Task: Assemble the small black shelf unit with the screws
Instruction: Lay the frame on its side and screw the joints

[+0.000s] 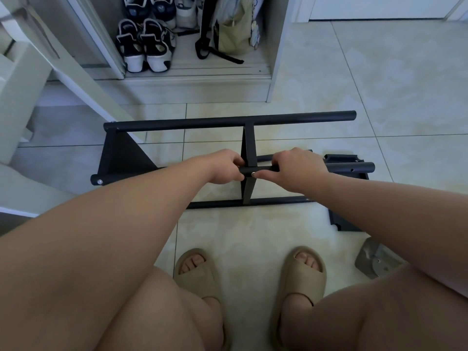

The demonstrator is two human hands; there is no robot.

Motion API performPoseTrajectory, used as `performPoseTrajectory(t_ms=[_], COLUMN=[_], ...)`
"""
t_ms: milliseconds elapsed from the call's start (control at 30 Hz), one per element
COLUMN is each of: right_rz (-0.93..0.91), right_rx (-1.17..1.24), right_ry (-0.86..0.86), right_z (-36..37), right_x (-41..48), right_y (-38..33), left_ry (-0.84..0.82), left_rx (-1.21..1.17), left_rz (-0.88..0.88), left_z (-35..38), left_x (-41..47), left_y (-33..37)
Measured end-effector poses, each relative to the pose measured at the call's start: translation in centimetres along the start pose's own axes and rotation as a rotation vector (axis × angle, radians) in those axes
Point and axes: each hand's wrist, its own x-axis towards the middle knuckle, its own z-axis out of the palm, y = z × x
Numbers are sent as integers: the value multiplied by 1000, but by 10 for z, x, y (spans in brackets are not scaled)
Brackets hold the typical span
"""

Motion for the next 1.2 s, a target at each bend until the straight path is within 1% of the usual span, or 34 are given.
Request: performPoseTrajectory(t_ms=[100, 200, 233, 300, 367, 433, 500, 633, 733, 800, 867, 933, 1000, 1100, 1200], right_rz=[-75, -169, -187, -185, -169, -135, -77, 66, 119, 146, 175, 215, 242, 268, 307], right_rx=[106, 170, 158, 87, -31, -111, -115, -42, -30, -17, 10, 41, 75, 144, 215], right_ry=[-30, -134, -166, -191, -181, -162, -163, -244, -297, -349, -426, -506, -550, -580, -585], right_z=[-9, -14, -16, -18, -19, -16, -11, 5, 26, 43, 61, 82, 104, 141, 178], right_x=[-10, -30, -39, -60, -82, -101, -118, -147, -166, -177, -183, -187, -187, -185, -184], right_y=[12, 39, 49, 72, 98, 124, 148, 194, 230, 255, 281, 302, 319, 337, 348], left_ry=[101, 250, 299, 365, 394, 387, 314, 126, -27, -88, -152, -233, -295, -332, -445], left_rx=[80, 235, 276, 285, 235, 201, 232, 408, 573, 700, 733, 706, 627, 437, 300], left_rz=[-20, -11, 9, 75, 151, 211, 276, 403, 436, 445, 427, 400, 351, 259, 141], left_z=[0, 5, 7, 12, 18, 24, 35, 76, 114, 140, 167, 193, 218, 257, 298], left_x=[-11, -25, -31, -43, -53, -60, -65, -57, -34, -17, 0, 18, 37, 65, 89], left_y=[5, 18, 25, 42, 63, 87, 111, 146, 164, 175, 184, 192, 203, 214, 215])
